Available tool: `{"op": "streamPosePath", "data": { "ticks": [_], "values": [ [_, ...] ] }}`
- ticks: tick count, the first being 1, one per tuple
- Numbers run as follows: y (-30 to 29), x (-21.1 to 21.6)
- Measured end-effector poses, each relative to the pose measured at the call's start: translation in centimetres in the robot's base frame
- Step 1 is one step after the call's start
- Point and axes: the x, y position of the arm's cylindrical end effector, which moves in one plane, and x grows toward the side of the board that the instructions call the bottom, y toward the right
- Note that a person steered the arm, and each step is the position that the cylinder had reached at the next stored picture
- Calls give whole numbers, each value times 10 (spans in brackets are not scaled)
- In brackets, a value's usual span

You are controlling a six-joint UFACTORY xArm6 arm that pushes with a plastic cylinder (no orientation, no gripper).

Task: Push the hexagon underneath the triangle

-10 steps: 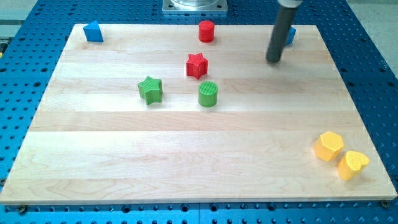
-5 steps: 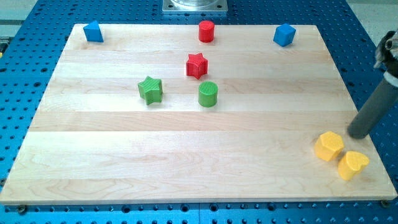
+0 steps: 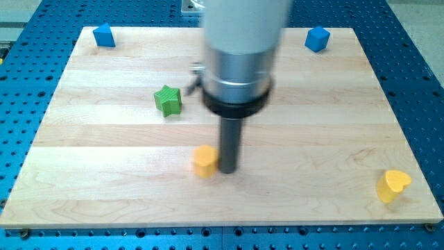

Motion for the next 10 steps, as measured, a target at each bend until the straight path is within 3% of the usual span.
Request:
{"op": "streamPosePath", "data": {
  "ticks": [1,3,4,5,6,7,10],
  "values": [
    [-30,35],
    [-134,-31],
    [-100,6],
    [-77,-16],
    [-117,-59],
    [-200,-74],
    [-165,-74]
  ]
}}
